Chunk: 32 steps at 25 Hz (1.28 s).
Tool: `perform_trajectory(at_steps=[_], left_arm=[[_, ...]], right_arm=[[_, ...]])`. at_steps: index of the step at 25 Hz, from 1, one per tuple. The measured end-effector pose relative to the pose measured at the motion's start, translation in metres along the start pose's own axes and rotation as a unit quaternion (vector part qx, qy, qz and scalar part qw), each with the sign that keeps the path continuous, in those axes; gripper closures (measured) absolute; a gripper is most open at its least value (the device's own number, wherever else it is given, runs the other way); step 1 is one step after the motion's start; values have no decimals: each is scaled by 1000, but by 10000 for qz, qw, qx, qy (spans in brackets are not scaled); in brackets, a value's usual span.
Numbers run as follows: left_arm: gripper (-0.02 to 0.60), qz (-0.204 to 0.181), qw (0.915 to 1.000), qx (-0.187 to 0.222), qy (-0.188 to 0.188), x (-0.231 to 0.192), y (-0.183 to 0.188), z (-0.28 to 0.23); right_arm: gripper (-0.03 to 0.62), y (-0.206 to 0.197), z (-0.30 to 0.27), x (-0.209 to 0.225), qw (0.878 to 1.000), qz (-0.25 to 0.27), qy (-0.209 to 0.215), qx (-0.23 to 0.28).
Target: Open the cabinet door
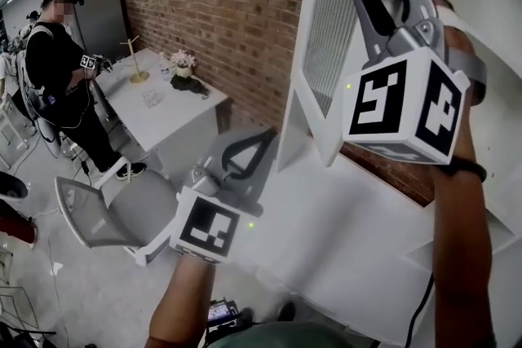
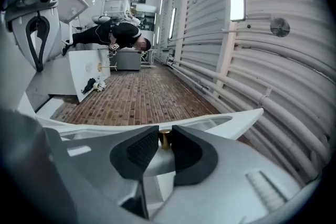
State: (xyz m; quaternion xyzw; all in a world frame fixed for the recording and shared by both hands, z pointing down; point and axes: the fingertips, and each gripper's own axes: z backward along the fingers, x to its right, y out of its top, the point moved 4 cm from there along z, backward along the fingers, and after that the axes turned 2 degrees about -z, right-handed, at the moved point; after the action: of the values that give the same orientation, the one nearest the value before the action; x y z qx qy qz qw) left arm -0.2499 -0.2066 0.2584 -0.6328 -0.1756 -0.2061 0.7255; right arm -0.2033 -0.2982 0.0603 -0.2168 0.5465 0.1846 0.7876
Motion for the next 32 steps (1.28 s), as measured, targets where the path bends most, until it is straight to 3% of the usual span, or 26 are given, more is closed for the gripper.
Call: perform_trajectory(at_steps=[7,8,9,12,17,26,32], left_arm=[[583,109,9999,39,108,-17,-4,22],[584,115,9999,31,118,-20,-4,24],[584,114,9999,20,126,-23,-5,26],[584,98,9999,0,126,-29,-7,31],[583,-30,10000,-35,56,-33,-10,39],[583,-134,9997,39,-183,-22,-1,25],[583,-167,9995,94,-268,-18,0,16]], right_arm=[[514,77,-10,-13,9984,-52,82,555],[527,87,-11,-15,9971,-130,115,747],[591,97,-13,-18,9951,-216,160,955],[588,115,-14,-38,9894,-382,378,1347],[566,121,-4,-55,9861,-553,543,1468],[566,109,10,-42,9780,-1139,660,1615],[566,76,26,-47,9584,-2154,950,1614]])
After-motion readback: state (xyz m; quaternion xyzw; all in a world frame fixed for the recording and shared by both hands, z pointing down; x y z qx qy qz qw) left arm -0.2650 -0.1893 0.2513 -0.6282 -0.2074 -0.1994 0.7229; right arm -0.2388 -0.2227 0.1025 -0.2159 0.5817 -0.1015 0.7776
